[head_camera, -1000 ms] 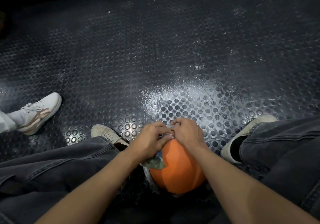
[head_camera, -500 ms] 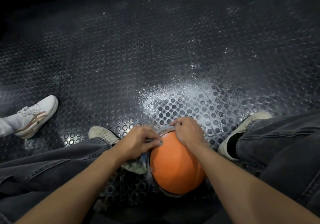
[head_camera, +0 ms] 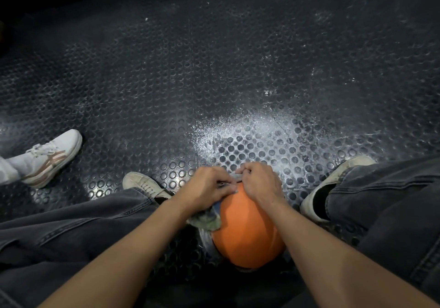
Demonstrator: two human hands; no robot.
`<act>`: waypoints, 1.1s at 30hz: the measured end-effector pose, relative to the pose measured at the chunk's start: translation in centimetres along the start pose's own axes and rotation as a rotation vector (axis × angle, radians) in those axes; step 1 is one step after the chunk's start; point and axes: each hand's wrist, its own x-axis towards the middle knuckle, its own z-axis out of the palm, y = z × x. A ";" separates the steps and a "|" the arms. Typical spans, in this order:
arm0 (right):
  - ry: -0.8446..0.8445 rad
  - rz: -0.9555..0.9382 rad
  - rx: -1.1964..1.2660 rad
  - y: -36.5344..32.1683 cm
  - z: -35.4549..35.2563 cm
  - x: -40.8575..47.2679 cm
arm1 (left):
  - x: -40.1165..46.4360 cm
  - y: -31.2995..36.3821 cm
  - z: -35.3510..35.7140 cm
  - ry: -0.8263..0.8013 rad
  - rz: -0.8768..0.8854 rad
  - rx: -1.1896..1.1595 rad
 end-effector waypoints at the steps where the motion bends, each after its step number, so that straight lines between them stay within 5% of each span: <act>1: 0.003 0.010 0.008 0.2 -0.1 -0.1 | 0.9 0.9 0.5 0.020 -0.006 0.025; 7: -0.028 -0.022 0.006 0.2 -0.3 0.1 | -1.4 -1.0 -1.3 -0.062 -0.186 0.016; 15: 0.017 0.027 0.020 0.6 -0.5 -0.3 | 2.3 1.4 0.9 0.033 -0.248 0.039; 33: 0.013 0.008 0.006 0.2 0.0 -0.1 | -0.8 0.3 -1.0 -0.040 -0.153 0.027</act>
